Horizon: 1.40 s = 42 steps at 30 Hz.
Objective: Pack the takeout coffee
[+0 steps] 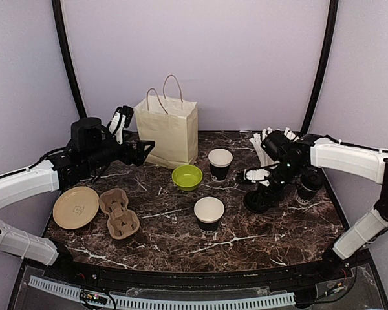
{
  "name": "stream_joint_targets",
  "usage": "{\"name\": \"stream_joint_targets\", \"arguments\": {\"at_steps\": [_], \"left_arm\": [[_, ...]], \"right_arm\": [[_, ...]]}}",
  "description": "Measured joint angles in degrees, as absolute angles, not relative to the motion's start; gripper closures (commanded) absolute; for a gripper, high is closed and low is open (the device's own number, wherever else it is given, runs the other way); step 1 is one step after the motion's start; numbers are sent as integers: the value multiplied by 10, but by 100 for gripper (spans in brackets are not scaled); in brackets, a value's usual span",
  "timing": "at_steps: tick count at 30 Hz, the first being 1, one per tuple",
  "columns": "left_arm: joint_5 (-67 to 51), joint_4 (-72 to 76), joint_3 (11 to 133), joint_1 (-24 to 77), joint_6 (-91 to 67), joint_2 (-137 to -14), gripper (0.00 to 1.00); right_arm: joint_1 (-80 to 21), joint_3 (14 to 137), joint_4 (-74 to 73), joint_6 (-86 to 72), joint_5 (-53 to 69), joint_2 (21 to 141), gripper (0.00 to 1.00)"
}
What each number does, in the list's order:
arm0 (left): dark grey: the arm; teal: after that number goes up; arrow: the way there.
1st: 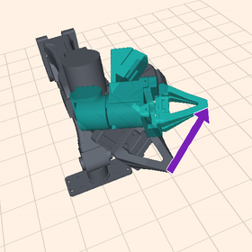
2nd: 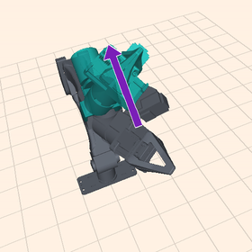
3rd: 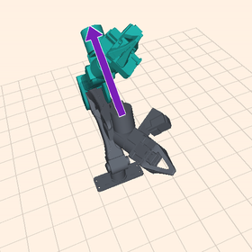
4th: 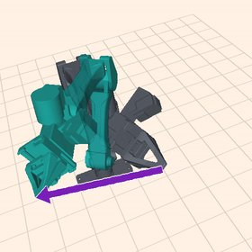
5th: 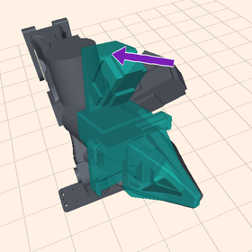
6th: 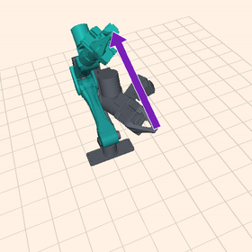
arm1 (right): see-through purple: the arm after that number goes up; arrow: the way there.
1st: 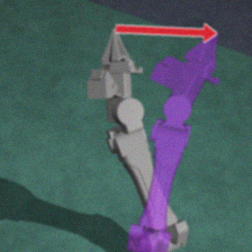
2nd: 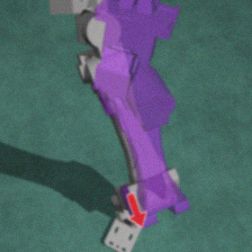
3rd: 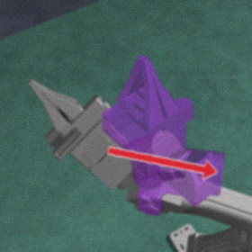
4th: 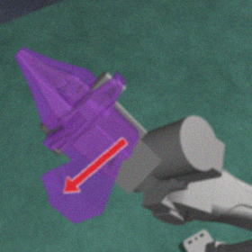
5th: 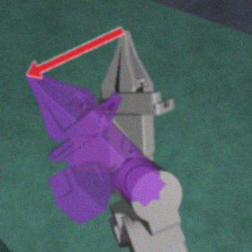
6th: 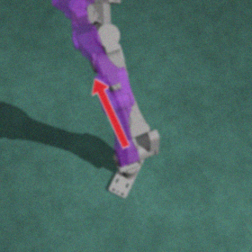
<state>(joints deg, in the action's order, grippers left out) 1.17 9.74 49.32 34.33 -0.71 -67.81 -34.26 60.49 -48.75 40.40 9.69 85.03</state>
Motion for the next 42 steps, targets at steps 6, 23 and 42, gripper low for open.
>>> {"name": "stream_joint_targets", "arguments": {"at_steps": [6,23,42], "left_arm": [[15,97,493,343,-7,-678,2],[41,79,493,343,10,-649,1],[39,75,493,342,26,-650,1]], "right_arm": [[-390,763,-527,400,126,862,38],[-521,971,-650,399,124,1054,36],[-558,1020,-687,382,81,1098,34]]}}
